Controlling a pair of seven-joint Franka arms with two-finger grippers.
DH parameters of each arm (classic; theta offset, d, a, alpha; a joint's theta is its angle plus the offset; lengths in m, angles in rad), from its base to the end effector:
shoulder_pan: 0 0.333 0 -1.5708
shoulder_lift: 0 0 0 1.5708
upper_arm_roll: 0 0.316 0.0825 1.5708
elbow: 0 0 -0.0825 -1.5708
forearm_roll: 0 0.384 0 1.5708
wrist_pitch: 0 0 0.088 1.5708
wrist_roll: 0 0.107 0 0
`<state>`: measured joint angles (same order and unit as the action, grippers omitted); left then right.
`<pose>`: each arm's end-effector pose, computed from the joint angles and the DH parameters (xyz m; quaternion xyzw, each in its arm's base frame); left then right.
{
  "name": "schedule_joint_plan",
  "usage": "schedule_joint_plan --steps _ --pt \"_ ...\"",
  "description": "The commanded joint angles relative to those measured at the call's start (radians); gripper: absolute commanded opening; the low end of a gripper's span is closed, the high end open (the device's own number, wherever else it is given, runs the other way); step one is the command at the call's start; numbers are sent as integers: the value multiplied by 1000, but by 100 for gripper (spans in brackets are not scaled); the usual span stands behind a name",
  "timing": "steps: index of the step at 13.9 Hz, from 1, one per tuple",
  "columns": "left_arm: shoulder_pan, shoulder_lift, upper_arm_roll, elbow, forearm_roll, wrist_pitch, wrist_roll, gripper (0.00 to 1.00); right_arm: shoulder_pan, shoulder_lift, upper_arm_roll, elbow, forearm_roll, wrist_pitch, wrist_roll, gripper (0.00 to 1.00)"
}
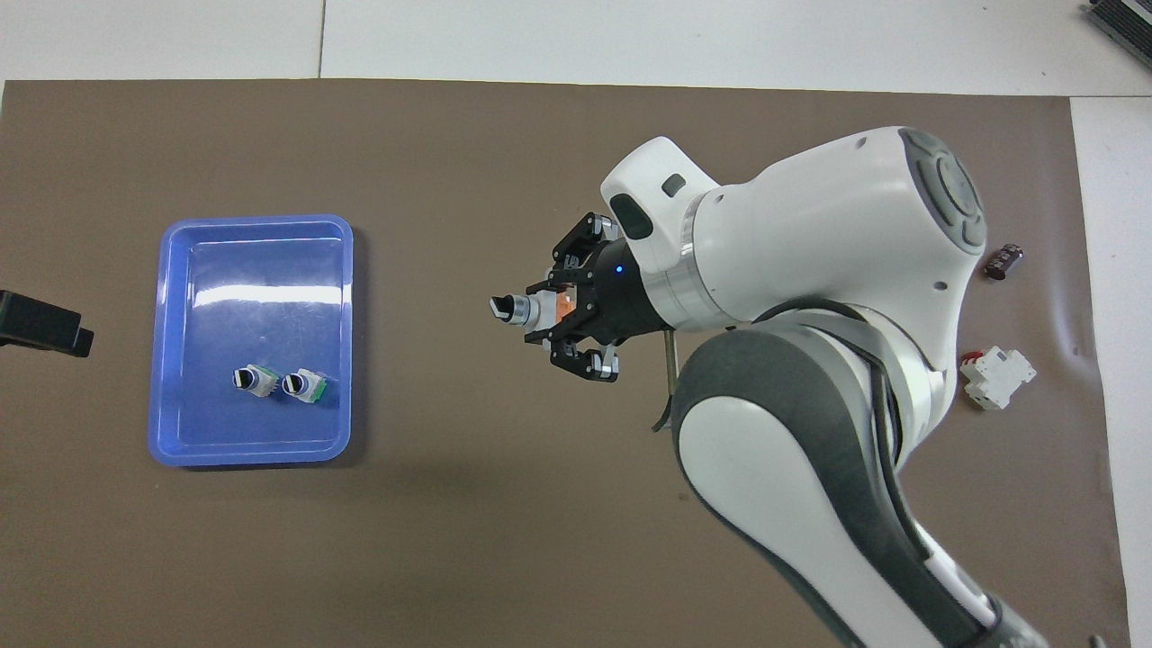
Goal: Turn and place switch with both arms
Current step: 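Carry the switch with the right gripper toward the blue tray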
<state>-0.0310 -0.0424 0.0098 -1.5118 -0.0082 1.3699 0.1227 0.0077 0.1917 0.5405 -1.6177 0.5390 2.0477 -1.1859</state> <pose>0.5195 -0.0119 0.6579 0.9961 -0.0724 -0.0494 0.0068 0.5464 0.3344 0.5601 -0.6854 -0.6533 -0.2108 0.2429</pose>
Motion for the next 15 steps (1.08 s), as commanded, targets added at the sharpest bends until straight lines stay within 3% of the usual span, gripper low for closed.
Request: schedule_joint_plan --steps 1,4,6,11,13,15 --pt "-3 -30 -5 -28 2 -18 9 100 27 -24 -1 -14 19 26 38 0" --pt "-12 -28 -13 -13 -1 -5 9 100 90 -23 -2 -14 18 150 133 0" --pt "-10 -25 -36 -12 -65 -3 -5 100 120 -20 -2 -16 9 209 166 0" --pt "3 -17 -33 2 -337 3 -213 100 141 -23 -2 -21 3 207 175 0" --pt "-12 -17 -42 -1 -365 49 -409 100 143 -23 -2 -21 2 213 178 0" --pt "-13 -24 -85 -11 -368 63 -474 100 143 -23 -2 -21 2 213 178 0"
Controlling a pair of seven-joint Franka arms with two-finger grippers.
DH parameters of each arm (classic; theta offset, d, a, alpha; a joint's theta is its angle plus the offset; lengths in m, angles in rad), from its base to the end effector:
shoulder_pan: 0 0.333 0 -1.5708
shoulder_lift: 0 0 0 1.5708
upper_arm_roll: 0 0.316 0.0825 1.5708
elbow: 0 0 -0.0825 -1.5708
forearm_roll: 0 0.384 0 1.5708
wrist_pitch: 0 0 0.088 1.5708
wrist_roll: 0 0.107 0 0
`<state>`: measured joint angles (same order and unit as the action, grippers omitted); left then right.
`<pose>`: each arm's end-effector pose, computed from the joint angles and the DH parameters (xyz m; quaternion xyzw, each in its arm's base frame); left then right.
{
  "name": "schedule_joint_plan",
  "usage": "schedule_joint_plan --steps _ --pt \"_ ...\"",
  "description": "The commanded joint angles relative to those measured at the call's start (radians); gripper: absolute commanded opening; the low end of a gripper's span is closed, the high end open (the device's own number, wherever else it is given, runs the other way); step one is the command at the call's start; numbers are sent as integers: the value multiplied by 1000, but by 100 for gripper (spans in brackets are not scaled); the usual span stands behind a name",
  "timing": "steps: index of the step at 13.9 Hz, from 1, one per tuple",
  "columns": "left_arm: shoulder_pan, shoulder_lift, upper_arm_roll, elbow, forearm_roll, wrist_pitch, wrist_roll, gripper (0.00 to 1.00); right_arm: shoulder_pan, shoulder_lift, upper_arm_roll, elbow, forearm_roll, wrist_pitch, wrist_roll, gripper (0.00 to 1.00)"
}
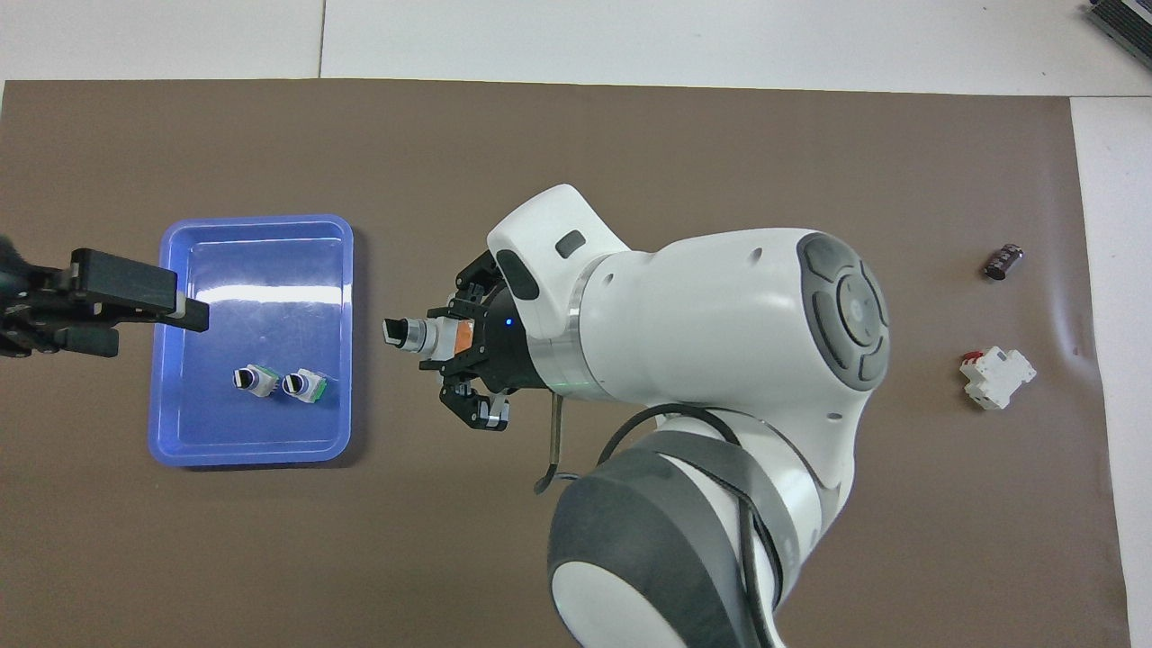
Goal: Turn and place switch with both arms
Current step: 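Reach the left gripper toward the switch held by the right gripper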
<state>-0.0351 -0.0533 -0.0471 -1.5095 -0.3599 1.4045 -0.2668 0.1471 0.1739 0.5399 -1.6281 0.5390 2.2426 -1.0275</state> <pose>0.5138 -0.0856 0.6749 0.9819 0.0658 -0.0556 0.1689 0.5091 0.4024 0.5832 -0.7014 -0.6175 -0.2623 0.2408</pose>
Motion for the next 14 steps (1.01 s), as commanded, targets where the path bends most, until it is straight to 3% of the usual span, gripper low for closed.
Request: schedule_joint_plan --steps 1,8,14 --pt "-8 -17 -39 -30 -40 45 -86 100 3 -5 -1 -10 3 18 20 0" --pt "-9 -131 -79 -294 -347 315 -167 95 11 -5 -1 -12 1 35 21 0" --pt "-11 -178 -88 -394 -488 404 -256 77 9 -5 -1 -13 1 35 21 0"
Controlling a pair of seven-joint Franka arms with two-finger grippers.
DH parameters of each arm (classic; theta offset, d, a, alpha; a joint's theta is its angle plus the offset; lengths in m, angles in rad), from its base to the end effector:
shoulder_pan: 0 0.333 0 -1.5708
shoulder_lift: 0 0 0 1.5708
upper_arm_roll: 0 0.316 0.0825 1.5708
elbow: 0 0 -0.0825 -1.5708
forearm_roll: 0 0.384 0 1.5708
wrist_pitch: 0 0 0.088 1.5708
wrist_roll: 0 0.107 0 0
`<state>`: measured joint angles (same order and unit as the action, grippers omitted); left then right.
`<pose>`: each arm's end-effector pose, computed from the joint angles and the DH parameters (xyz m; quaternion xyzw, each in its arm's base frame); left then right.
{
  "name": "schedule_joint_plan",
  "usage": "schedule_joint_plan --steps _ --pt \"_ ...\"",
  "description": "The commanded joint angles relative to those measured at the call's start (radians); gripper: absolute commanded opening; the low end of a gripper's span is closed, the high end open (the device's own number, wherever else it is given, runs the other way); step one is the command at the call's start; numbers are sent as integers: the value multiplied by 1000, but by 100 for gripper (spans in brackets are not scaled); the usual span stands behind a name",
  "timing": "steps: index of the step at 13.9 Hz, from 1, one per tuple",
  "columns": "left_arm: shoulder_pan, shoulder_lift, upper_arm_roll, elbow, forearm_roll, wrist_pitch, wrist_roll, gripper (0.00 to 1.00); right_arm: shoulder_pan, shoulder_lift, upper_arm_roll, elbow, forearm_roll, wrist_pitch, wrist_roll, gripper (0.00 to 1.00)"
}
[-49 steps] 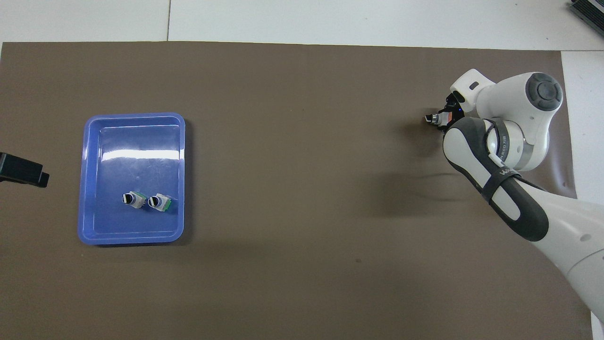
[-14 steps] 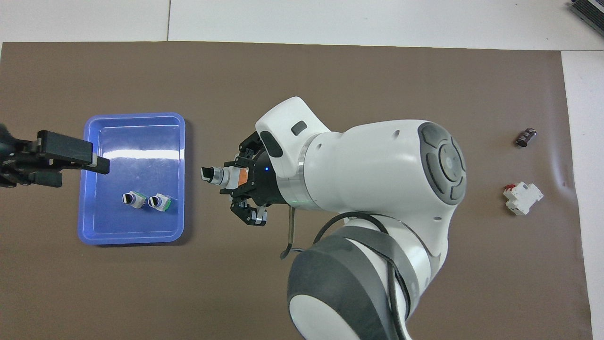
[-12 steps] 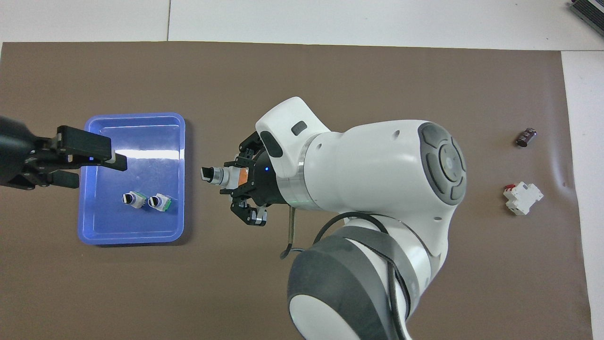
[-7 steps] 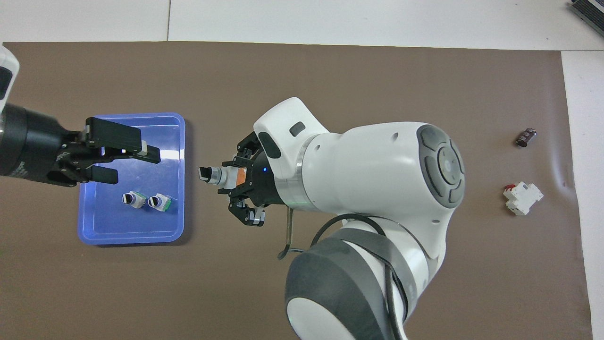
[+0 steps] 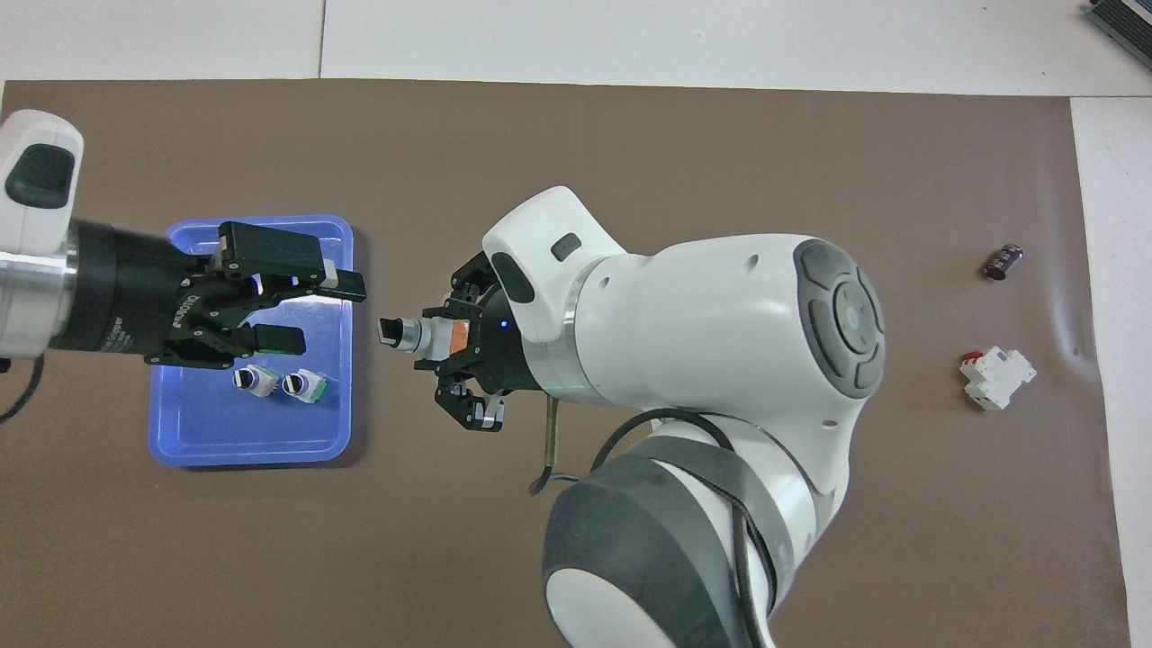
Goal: Turn and place switch with both arms
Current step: 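Reach the left gripper toward the switch held by the right gripper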
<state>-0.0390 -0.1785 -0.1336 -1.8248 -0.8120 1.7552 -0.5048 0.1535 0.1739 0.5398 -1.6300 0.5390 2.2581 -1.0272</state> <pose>0.4962 -0.1584 0.6404 0.9006 0.2036 -0.0790 0.3757 0.5078 0.4052 0.5838 -0.7003 -0.6169 -0.2675 0.2395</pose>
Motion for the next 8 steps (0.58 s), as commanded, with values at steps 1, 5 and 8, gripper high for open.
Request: schedule_joint_plan --steps 1,5,8 --pt "-7 -65 -6 -102 -44 70 -17 72 3 -5 -1 -11 1 20 21 0" --pt "-4 -64 -21 -117 -64 106 -18 56 3 -5 -1 -11 1 20 21 0" --pt "-5 -65 -21 -120 -78 95 -15 46 4 -5 -1 -11 1 20 22 0"
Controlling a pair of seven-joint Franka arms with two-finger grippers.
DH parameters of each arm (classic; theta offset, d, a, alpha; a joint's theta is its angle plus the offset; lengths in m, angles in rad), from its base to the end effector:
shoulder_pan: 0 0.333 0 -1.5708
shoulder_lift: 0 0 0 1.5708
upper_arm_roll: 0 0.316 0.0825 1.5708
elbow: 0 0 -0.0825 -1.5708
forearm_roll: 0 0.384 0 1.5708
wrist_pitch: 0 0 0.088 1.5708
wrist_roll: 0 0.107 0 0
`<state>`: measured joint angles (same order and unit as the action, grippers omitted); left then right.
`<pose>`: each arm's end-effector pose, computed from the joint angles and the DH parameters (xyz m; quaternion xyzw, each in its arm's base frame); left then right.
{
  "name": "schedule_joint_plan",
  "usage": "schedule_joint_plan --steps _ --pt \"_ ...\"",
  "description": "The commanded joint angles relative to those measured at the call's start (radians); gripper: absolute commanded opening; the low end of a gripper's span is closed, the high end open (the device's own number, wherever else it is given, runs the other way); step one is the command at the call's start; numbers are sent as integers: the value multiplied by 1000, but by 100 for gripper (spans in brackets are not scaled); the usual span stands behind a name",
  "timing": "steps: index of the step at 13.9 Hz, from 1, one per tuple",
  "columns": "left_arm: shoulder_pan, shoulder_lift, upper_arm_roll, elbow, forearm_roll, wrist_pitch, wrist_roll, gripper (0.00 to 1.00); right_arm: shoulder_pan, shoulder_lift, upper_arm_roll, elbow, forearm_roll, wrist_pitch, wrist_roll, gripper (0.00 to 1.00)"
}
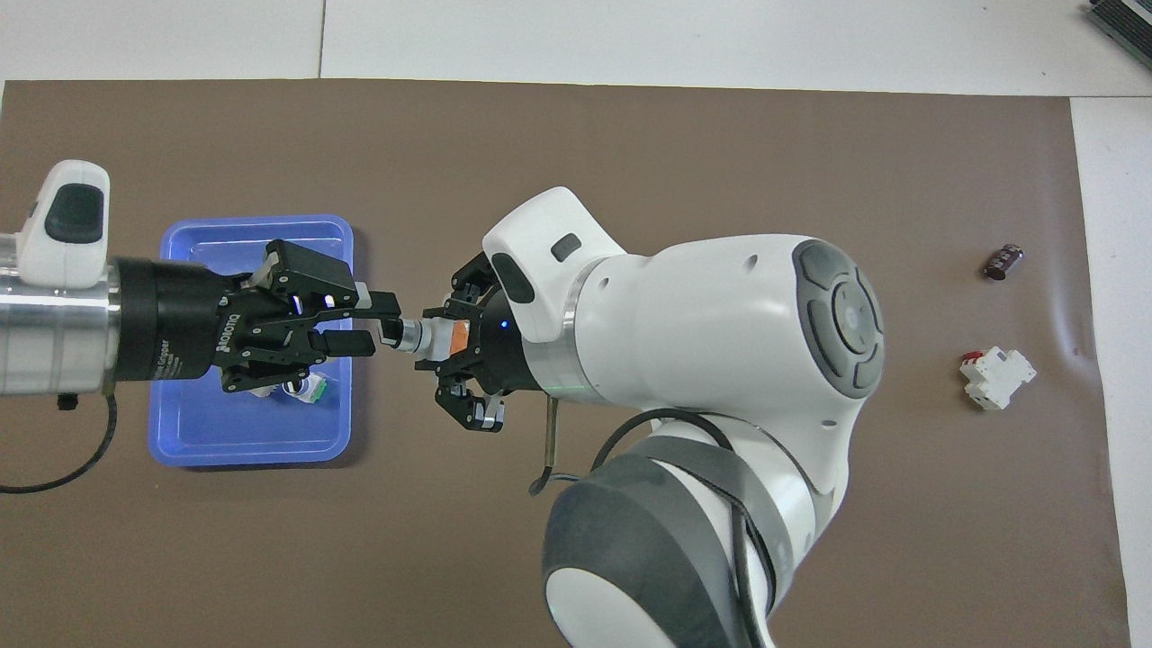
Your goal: Turn and place switch with both arms
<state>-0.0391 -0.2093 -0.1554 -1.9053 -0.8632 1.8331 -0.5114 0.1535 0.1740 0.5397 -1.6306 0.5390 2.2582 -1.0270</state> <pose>0.4896 -0.1666 0.6238 0.8883 0.2246 -0.0776 0.3931 0.5078 0.4052 0.5834 -0.7005 -0.6168 -0.2672 0.2396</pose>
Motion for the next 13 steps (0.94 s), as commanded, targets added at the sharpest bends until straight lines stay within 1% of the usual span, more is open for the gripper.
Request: schedule_joint_plan --steps 1,4,9,10,11,12,13 --pt "-7 -35 0 -40 -31 18 -9 46 3 -5 -1 -11 1 20 22 0" --pt "-5 -36 0 -41 -42 23 -2 46 3 -5 -1 -9 1 20 22 0" --pt "-5 -38 2 -67 -42 38 4 43 3 -5 -1 -9 1 20 22 0" --pt "-4 -36 2 -63 -45 38 5 33 3 -5 -1 -9 3 20 24 0" --pt "-1 -33 3 -58 -60 38 5 16 3 -5 -1 -9 1 20 24 0" --pt "1 -33 4 -57 -68 40 5 3 3 -5 -1 -9 1 20 22 0" --pt "2 -33 4 -58 -69 40 5 0 3 -5 -1 -9 1 20 22 0"
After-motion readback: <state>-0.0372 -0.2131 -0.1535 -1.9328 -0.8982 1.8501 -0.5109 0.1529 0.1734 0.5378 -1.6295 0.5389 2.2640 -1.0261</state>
